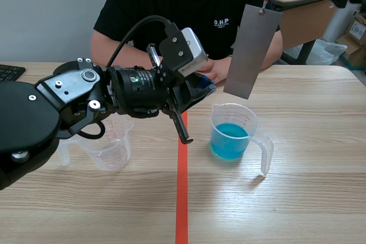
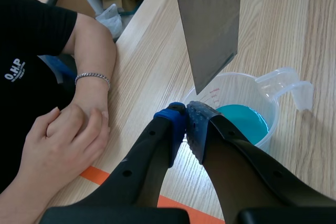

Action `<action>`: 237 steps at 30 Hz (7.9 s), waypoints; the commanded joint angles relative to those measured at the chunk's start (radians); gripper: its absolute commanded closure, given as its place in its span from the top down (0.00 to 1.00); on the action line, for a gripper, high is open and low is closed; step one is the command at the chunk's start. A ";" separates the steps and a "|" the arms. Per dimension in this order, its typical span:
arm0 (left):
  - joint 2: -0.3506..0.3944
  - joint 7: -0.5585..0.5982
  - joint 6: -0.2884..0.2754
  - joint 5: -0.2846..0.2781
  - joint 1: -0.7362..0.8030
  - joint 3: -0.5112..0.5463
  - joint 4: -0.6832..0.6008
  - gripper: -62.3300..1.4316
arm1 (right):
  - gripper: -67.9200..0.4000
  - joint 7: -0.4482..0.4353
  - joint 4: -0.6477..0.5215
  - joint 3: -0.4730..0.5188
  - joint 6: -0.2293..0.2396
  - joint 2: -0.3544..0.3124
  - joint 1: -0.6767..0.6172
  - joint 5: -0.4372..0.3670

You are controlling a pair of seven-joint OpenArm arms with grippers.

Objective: Do the redox reaction experiment.
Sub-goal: 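Raise the plate and point at it, then put the plate into the left beaker, then return to the home posture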

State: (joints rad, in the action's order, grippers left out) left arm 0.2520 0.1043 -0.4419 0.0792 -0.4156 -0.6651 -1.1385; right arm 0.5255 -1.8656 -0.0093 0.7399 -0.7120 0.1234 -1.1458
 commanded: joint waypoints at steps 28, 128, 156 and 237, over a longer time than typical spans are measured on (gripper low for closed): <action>0.314 0.007 0.079 -0.173 0.252 0.164 -0.246 0.09 | 0.03 -0.015 -0.014 0.011 0.006 -0.013 0.015 -0.014; 0.126 -0.001 0.350 -0.379 1.518 0.969 -0.413 0.09 | 0.03 0.000 0.205 -0.607 -0.044 0.740 0.311 0.631; 0.126 -0.001 0.350 -0.379 1.518 0.969 -0.413 0.16 | 0.03 -0.224 0.431 -0.658 -0.040 0.740 0.309 0.758; 0.126 -0.019 0.388 -0.394 1.515 0.969 -0.413 1.00 | 1.00 -0.504 -0.172 -0.230 -0.229 0.004 -0.413 0.524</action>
State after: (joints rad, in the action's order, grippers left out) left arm 0.3824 0.0784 -0.0544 -0.3084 1.0973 0.3016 -1.5444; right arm 0.0410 -2.0228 -0.2523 0.5133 -0.7036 -0.2810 -0.6140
